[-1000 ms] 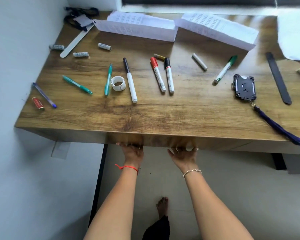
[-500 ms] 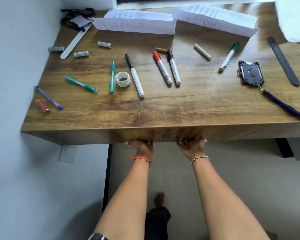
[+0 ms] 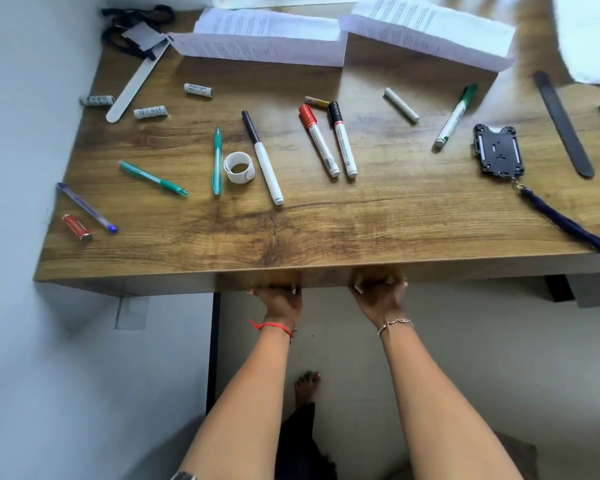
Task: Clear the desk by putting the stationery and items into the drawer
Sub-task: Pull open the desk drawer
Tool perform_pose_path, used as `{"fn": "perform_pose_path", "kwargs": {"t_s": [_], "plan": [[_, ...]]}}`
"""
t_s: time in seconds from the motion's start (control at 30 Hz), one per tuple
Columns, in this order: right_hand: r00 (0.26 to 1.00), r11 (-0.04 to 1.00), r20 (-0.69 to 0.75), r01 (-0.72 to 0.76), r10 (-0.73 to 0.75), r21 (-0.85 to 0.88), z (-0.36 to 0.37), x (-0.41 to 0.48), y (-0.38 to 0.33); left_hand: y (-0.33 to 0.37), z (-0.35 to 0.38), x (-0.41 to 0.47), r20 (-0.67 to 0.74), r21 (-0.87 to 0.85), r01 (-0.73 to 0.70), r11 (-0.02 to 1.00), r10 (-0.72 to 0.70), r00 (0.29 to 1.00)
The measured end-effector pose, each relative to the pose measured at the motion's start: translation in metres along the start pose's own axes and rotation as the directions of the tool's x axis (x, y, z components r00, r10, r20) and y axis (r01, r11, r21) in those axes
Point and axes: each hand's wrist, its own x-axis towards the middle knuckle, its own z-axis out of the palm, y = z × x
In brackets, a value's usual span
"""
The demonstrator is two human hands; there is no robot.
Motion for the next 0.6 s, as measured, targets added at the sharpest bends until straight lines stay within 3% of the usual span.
{"fn": "perform_pose_path", "kwargs": {"t_s": [0.1, 0.37, 0.6], "plan": [[1.0, 0.999, -0.022, 0.019, -0.02, -0.028, -0.002, -0.005, 0.0, 0.002, -0.01, 0.006, 0.04, 0.014, 0.002, 1.0, -0.003, 0.999], [0.996, 0.999, -0.078, 0.044, -0.044, 0.006, -0.083, -0.06, 0.028, -0.031, -0.087, -0.054, -0.107, 0.053, -0.043, 0.998, 0.049, 0.993], [0.996, 0.974, -0.041, -0.083, 0.076, -0.21, -0.175, -0.128, 0.031, -0.047, -0.164, -0.131, -0.189, 0.143, 0.02, 0.989, 0.007, 0.982]]}}
